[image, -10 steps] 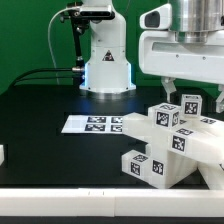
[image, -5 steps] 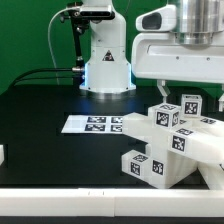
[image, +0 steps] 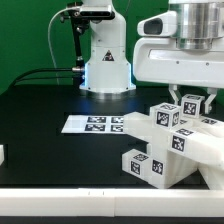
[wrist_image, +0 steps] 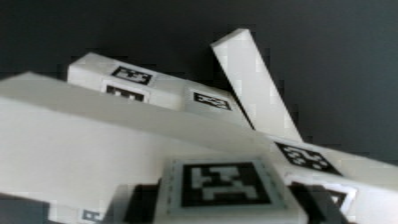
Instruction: Assemble chair
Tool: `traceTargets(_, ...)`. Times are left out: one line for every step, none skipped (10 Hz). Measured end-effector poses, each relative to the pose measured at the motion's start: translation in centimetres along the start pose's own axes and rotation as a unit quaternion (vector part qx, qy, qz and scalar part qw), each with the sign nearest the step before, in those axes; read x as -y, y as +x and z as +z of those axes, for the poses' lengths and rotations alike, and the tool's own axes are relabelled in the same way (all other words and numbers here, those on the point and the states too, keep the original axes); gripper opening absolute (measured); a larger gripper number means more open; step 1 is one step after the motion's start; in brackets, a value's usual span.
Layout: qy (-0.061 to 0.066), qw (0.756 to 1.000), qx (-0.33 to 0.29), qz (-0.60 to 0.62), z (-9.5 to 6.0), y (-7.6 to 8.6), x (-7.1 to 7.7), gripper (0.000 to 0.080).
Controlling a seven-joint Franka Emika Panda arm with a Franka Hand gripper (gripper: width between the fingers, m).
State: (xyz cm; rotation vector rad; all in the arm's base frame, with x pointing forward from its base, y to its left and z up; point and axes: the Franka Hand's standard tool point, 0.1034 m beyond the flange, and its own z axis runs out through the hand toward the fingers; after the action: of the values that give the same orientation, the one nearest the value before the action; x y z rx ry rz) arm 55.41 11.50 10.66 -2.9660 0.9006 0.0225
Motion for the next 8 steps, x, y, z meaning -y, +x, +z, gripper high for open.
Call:
traceTargets(0.001, 0.999, 0.0, 0.037, 0.01, -0.02, 0.02, 0.0262)
traceTargets(0.001, 0.997, 0.001, 0.075, 0.01, -0.04, 0.04, 0.0262)
traceTargets(0.001, 0.994, 0.001, 0.107, 0.01, -0.04, 0.04, 0.0262)
traceTargets(0.001, 0.992, 0.001, 0.129, 0.01, -0.05, 0.06, 0.0262)
traceTargets(0.001, 0.987, 0.001, 0.162, 0.02, -0.07, 0.07, 0.0262)
traceTargets(0.001, 0.984, 0.001, 0.18, 0.02, -0.07, 0.08, 0.0264)
traceTargets(0.002, 0.976, 0.002, 0.218, 0.03, -0.07, 0.08, 0.0264)
traceTargets(0.008, 0.962, 0.004, 0.273, 0.08, -0.01, 0.03, 0.0264)
